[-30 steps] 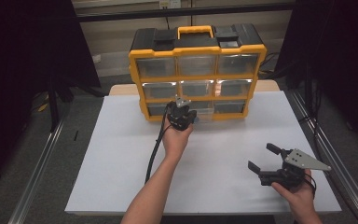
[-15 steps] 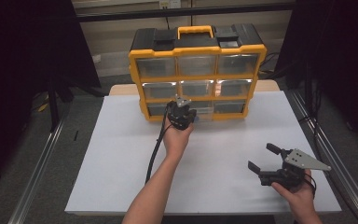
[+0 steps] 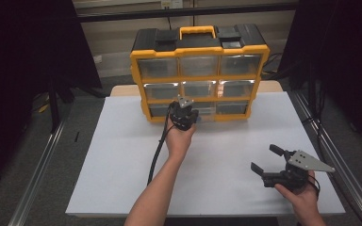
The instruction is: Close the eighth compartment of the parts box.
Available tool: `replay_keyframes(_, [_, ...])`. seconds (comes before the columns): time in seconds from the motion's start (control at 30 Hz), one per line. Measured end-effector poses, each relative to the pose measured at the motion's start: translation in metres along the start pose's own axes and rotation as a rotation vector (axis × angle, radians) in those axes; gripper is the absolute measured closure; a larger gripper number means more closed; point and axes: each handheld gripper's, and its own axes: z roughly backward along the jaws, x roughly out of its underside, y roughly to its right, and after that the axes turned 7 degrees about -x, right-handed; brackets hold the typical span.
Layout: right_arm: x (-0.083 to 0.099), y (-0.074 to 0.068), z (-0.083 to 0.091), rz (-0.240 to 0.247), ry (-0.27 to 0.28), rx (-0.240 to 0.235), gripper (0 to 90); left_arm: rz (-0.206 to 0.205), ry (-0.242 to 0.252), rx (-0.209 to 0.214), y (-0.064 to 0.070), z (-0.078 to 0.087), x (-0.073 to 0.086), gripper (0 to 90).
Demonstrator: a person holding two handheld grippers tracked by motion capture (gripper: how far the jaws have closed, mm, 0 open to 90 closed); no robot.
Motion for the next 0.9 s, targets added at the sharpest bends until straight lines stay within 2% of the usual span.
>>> replay_keyframes(0.53, [-0.0001,0.0003,0.0002,-0.005,0.000,0.000,1.7,-0.012,-0.001,-0.022,-0.0006,-0.0034,0.0000,90.0])
replay_keyframes(0.9, [-0.0001,0.0003,0.0004,-0.003,-0.003,-0.001,1.7,-0.011,0.009,-0.020,-0.0003,-0.0055,-0.0005,90.0])
